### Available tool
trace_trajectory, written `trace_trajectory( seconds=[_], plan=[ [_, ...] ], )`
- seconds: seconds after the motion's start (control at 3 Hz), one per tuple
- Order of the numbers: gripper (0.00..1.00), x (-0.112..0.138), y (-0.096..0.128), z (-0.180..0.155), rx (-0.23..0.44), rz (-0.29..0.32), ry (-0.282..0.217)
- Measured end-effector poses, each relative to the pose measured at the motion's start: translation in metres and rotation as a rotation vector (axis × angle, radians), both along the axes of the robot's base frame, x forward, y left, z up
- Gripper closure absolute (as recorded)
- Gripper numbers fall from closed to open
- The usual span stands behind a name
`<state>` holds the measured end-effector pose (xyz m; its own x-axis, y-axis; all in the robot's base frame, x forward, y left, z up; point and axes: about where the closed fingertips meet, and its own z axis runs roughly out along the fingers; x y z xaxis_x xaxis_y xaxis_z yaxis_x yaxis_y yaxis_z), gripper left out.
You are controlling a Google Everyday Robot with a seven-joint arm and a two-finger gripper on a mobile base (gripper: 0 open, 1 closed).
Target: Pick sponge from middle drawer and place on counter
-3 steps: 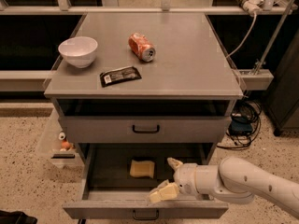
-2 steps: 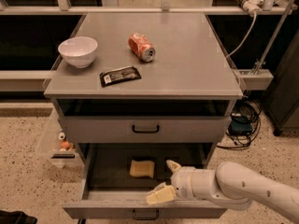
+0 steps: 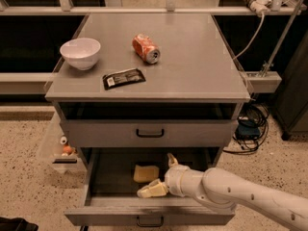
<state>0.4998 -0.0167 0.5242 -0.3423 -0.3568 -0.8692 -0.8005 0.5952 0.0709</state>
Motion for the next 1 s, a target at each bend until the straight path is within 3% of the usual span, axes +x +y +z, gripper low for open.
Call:
trace_trajectory(
  seconds=[0.33,1.0],
  plan=[
    [0.0,0.046,-0.017,-0.015,-0.129,-0.102,-0.092],
    [0.0,0.058,0.008,-0.055,-0.14,-0.062,-0.11]
  ],
)
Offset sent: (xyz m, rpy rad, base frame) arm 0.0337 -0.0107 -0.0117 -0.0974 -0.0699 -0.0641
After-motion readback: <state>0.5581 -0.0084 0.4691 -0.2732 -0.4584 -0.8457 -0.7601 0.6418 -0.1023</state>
